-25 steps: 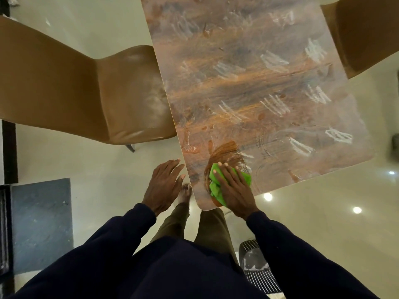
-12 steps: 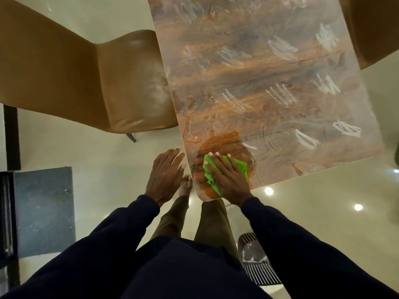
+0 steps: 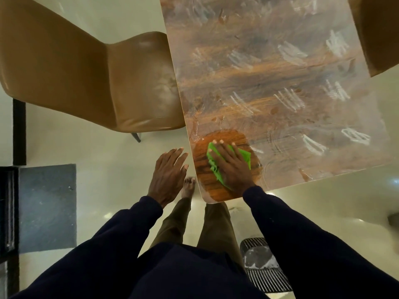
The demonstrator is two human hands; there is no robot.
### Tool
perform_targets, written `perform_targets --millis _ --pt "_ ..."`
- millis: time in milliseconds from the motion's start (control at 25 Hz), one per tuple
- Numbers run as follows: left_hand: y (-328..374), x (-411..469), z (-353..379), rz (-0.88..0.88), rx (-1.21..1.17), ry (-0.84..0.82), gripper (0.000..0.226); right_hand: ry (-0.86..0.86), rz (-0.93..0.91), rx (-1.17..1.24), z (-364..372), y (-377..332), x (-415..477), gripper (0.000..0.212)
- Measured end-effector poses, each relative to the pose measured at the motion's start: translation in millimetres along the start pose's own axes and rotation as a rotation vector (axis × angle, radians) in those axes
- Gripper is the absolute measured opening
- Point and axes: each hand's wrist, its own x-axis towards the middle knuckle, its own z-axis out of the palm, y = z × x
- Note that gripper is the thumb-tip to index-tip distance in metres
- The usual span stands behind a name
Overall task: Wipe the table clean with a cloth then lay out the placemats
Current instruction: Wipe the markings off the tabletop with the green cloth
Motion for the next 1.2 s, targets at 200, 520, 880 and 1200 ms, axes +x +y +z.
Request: perform_targets --millis 200,520,880,1200 --pt "-4 7 4 -0.032 0.019 0.012 0.040 0.098 0.419 0.021 -4 -41 81 0.058" --pt "-7 10 14 0.073 0.056 0.003 0.039 -0.027 0.031 -0.030 -4 10 -32 0.065" --pt "-12 21 14 0.034 0.006 -0.046 0.046 -0.019 0.029 -0.024 32 -91 -37 0.070" --pt "-8 32 25 0.036 -0.025 -0.042 0.044 0.086 0.483 -0.014 -8 13 -54 0.060"
